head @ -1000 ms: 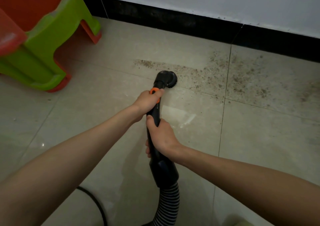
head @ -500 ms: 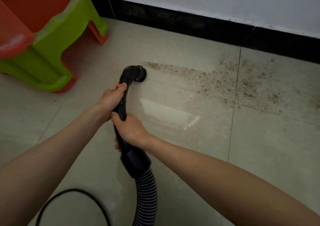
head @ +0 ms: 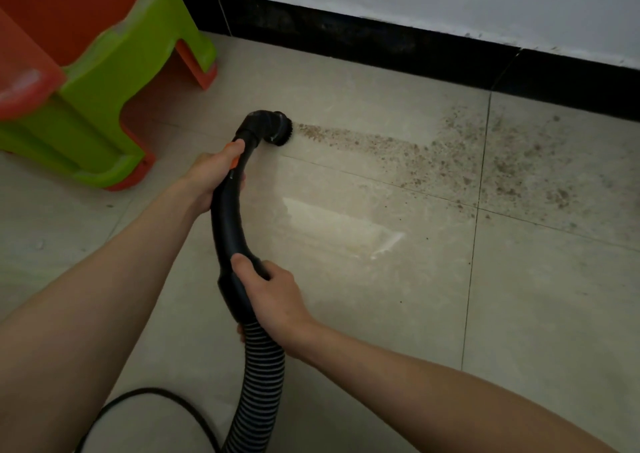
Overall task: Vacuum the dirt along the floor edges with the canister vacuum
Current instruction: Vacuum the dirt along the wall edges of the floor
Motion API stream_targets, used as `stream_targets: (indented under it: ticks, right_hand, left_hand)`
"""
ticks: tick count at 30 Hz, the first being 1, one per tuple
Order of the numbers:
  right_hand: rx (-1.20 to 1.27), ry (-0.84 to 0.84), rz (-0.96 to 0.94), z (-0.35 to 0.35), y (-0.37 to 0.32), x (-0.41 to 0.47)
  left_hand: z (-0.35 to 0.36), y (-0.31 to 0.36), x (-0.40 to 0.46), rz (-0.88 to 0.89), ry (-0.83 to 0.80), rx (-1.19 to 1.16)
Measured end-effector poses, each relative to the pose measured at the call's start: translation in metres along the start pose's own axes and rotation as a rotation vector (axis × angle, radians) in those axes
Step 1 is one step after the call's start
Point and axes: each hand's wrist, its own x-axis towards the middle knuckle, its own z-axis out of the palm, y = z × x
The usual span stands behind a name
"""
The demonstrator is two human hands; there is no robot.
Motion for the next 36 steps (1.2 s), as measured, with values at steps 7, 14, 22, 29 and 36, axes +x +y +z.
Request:
stream_targets:
  ticks: [7,14,22,29,36]
  right_hand:
    - [0.033,0.054,-0.006,-0.011,0.001,0.002]
    - [0.093,0.153,-0.032,-0.028,-0.014,0.001]
    - [0.160,0.111,0.000,-0.069,-0.022,-0.027]
    - [0.091,0.119,-0.052,-0.058,-0.028,-0.022]
    - [0.054,0.004,0.027,-0.044,-0.030,-0.024]
  left_hand:
    - [0.012,0.001,-0.005,-0.006,-0.024,0.028]
    - [0.046,-0.001,-0.024,0.023,-0.064,0.025]
    - [0.094,0.000,-0.049,0.059,-0.041,0.000]
    - [0.077,0.005,-0.055,0.123,0.045,-0.031]
    - [0.047,-0.002,-0.057,0.068,0.106,-0.028]
